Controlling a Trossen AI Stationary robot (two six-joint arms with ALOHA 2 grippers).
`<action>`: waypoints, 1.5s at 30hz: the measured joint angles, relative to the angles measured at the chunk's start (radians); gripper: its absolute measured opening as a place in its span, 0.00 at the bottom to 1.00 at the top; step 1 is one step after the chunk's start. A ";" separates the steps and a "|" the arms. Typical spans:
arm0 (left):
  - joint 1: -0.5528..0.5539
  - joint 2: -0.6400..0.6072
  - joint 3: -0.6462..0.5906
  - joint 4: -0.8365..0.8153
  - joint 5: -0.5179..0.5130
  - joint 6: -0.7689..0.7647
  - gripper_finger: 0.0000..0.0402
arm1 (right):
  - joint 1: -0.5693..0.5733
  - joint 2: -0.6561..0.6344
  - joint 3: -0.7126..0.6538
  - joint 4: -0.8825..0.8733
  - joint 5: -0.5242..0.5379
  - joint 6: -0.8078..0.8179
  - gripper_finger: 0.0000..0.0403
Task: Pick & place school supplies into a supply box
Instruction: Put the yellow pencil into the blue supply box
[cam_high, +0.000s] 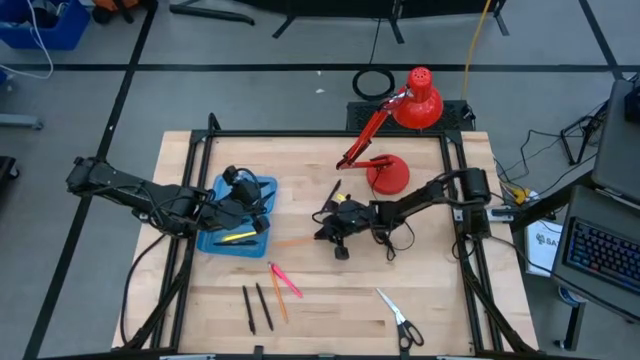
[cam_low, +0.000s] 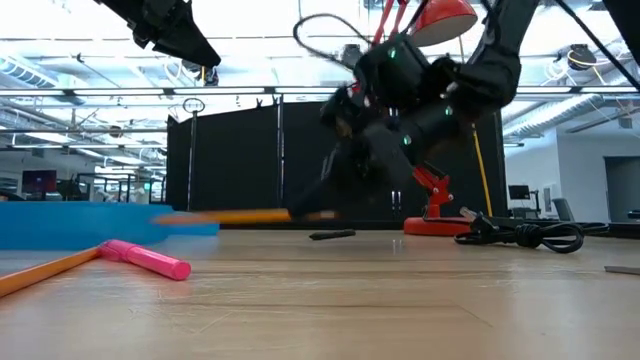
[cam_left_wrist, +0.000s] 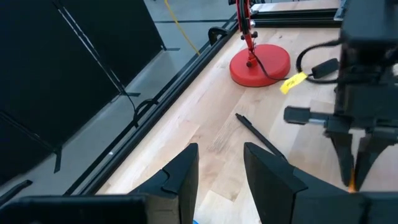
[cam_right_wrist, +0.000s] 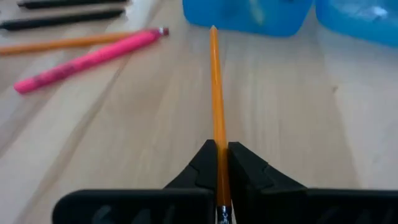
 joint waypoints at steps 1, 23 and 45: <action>0.000 0.000 0.000 0.001 -0.003 0.000 0.33 | 0.005 -0.012 0.000 0.003 0.007 0.000 0.02; 0.000 0.000 0.000 0.033 0.006 0.024 0.33 | 0.017 -0.045 0.241 -0.103 0.090 0.032 0.02; -0.008 0.000 0.000 0.045 0.005 0.056 0.33 | -0.022 0.270 0.648 -0.195 -0.040 0.167 0.02</action>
